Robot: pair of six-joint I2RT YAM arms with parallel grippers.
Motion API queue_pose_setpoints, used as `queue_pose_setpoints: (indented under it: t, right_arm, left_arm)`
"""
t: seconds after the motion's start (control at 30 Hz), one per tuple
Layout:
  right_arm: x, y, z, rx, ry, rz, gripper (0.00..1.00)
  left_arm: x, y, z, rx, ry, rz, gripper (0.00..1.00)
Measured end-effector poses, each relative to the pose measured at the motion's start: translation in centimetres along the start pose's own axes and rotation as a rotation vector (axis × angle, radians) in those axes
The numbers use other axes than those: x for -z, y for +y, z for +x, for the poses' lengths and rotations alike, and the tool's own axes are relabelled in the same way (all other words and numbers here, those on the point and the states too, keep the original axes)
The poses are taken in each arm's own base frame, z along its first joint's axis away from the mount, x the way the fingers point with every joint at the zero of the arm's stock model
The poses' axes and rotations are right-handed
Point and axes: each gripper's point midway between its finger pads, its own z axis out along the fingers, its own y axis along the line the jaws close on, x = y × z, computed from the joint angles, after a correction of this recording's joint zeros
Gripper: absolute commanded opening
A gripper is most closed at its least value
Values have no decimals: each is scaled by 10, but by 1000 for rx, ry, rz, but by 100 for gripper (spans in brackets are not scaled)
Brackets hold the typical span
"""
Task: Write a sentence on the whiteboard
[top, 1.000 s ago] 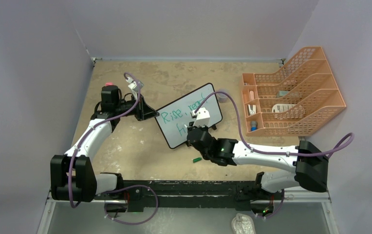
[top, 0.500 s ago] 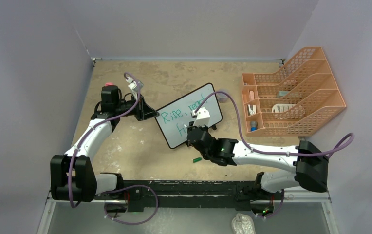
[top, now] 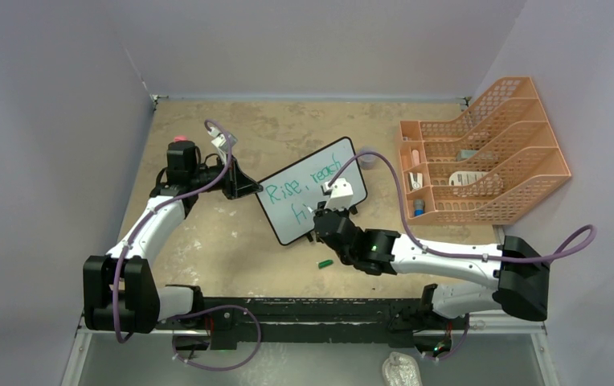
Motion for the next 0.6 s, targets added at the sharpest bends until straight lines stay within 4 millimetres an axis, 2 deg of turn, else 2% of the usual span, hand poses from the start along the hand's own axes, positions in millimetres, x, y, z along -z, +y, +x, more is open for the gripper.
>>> queue_pose_setpoints:
  t: [0.6]
  right_arm:
    - [-5, 1, 12, 15, 34, 2, 0]
  left_arm:
    - [0, 0, 0, 0, 0, 0, 0]
